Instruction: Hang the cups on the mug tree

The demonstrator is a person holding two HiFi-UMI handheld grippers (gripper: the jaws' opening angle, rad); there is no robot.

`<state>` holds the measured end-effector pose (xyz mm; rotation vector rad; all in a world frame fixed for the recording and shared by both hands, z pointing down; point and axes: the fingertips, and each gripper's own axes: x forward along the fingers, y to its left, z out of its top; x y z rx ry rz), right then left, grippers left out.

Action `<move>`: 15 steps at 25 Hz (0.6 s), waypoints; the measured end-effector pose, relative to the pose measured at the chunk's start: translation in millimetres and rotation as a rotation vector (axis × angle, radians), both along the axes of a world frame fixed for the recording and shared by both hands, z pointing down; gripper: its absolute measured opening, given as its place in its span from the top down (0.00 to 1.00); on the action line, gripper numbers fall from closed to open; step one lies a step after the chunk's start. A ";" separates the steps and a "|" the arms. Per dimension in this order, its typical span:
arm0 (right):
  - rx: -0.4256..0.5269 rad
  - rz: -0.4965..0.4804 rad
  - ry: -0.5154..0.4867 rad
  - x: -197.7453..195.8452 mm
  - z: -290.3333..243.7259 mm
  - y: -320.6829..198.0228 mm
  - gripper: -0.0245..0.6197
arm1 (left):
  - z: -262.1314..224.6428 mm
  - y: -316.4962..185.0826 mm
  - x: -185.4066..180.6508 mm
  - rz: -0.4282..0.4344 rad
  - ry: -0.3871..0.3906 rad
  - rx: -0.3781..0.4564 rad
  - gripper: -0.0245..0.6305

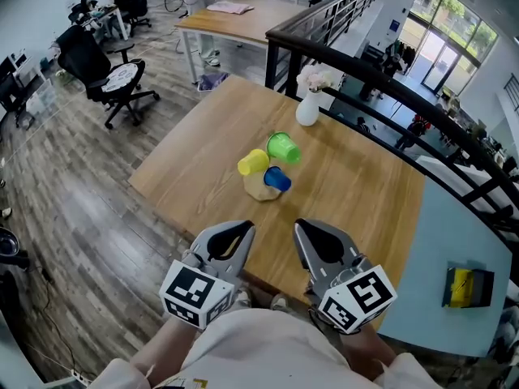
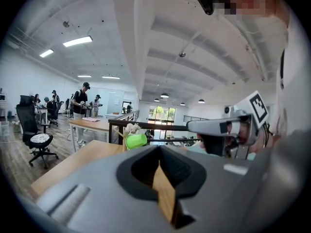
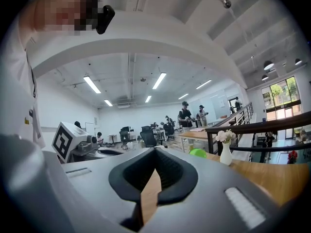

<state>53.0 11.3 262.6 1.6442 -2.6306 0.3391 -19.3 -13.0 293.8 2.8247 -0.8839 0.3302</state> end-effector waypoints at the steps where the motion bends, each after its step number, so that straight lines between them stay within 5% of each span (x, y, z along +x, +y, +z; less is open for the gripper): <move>1: -0.005 -0.005 0.010 -1.8 1.3 0.4 0.96 | -1.0 -0.1 -0.4 -0.001 0.001 0.002 0.96; 15: -0.020 -0.026 0.044 -10.1 4.8 -0.6 0.96 | 3.1 -0.7 -2.3 -0.016 -0.004 -0.007 0.96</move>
